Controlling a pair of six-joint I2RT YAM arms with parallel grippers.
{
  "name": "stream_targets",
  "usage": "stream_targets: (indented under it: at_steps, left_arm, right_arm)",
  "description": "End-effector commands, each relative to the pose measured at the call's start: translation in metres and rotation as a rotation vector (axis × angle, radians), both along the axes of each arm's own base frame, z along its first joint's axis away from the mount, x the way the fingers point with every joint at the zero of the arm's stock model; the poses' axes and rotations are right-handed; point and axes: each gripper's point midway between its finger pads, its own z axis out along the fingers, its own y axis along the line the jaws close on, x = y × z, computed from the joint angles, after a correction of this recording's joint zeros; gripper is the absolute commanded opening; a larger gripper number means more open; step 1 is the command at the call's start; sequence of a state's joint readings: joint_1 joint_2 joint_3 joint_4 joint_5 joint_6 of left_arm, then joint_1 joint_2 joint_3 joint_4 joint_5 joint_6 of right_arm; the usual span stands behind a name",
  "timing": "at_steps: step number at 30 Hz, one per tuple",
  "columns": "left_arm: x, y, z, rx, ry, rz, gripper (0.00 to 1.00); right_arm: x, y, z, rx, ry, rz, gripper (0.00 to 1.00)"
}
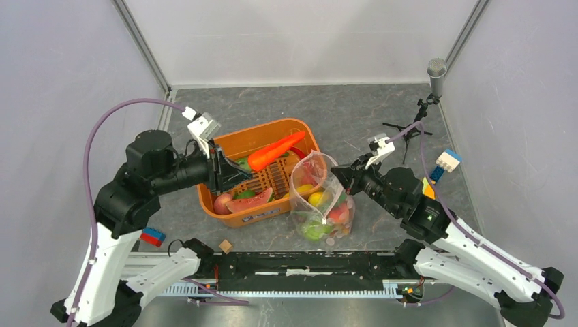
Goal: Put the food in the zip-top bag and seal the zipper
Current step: Place the fake vegetable in the zipper food storage bag.
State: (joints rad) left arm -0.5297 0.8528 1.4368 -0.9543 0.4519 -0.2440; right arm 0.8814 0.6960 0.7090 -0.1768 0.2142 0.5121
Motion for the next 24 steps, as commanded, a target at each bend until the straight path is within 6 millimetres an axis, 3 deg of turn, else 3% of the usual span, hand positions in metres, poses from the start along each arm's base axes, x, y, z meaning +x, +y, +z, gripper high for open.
stream_targets:
  at_steps: [1, 7, 12, 16, 19, 24]
  left_arm:
    - [-0.024, -0.005, -0.001, 0.023, 0.047, -0.127, 0.02]
    - [-0.018, -0.028, 0.011, 0.013, 0.033, -0.175, 0.02]
    - [-0.019, -0.054, -0.007, 0.171, 0.064, -0.197, 0.02]
    - [-0.010, -0.050, -0.031, 0.339, 0.090, -0.105, 0.02]
    - [-0.014, -0.052, -0.037, 0.358, 0.110, -0.105, 0.02]
    - [-0.001, -0.053, -0.050, 0.410, 0.113, -0.033, 0.02]
  right_arm:
    - [0.000, -0.007, 0.075, 0.126, -0.162, -0.016, 0.00]
    - [-0.004, -0.026, 0.094, 0.114, -0.192, -0.059, 0.00]
    - [-0.003, -0.021, 0.084, 0.119, -0.175, -0.045, 0.00]
    - [-0.001, -0.021, 0.078, 0.109, -0.165, -0.056, 0.00]
    - [0.000, -0.020, 0.074, 0.103, -0.162, -0.058, 0.00]
    - [0.000, -0.014, 0.071, 0.108, -0.164, -0.032, 0.00]
